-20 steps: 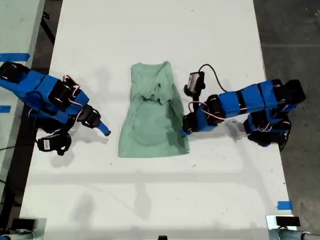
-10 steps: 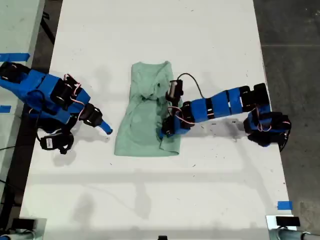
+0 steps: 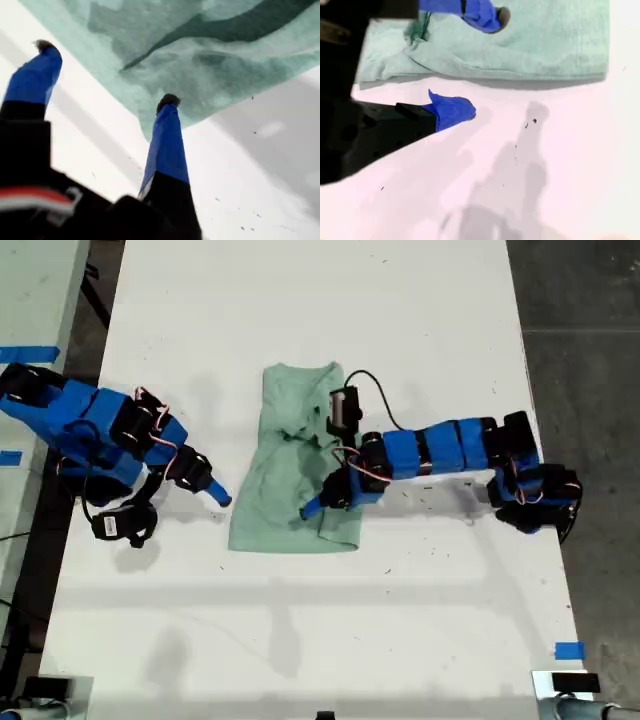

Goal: Fold tshirt

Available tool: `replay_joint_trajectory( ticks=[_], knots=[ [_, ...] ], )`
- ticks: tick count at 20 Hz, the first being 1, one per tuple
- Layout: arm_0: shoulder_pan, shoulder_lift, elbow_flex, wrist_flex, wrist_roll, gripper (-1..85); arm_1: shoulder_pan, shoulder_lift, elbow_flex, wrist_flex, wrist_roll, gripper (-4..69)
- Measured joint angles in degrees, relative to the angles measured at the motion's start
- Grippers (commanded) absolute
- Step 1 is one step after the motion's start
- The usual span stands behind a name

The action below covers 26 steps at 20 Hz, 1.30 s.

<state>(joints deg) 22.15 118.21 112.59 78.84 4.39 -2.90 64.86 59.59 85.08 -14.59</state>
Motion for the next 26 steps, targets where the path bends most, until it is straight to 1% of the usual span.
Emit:
replay_joint_trajectory(
  ticks=[5,9,11,14,16,18,19,21,22,23,26],
  knots=[
    [-2.5,-6.9,-8.3,0.3,0.0,20.9,-0.9,7.8,2.9,4.2,0.6,35.1],
    [-3.3,-14.6,-10.7,0.3,-0.7,21.6,-1.1,7.8,3.5,4.6,1.0,35.1],
    [-3.3,-17.2,-10.0,-1.9,-1.3,22.0,-1.1,7.8,3.9,4.6,0.8,35.1],
    [-3.3,-19.7,-4.2,-8.5,-2.6,21.5,-1.5,7.9,4.2,4.7,1.1,35.0],
    [-3.3,-20.7,1.1,-16.1,-2.8,20.8,-1.8,7.8,4.9,4.8,1.2,35.0],
    [-3.3,-23.1,6.8,-25.3,-3.4,19.6,-2.1,7.8,5.8,4.8,1.7,35.0],
    [-3.3,-24.9,9.2,-29.8,-4.0,17.5,-2.2,7.8,6.3,4.8,1.9,34.9],
    [-3.3,-27.4,12.1,-37.7,-5.5,5.4,-2.2,7.8,6.9,4.7,2.3,34.9],
    [-3.3,-28.8,12.9,-40.3,-6.5,2.4,-2.2,7.8,7.3,4.8,2.5,34.9],
    [-3.3,-29.4,13.1,-41.6,-7.4,0.1,-2.2,7.9,8.0,4.8,2.5,34.8],
    [-4.0,-29.2,12.7,-41.2,-8.6,0.1,-2.4,7.8,8.9,4.7,2.7,34.5]
  ],
)
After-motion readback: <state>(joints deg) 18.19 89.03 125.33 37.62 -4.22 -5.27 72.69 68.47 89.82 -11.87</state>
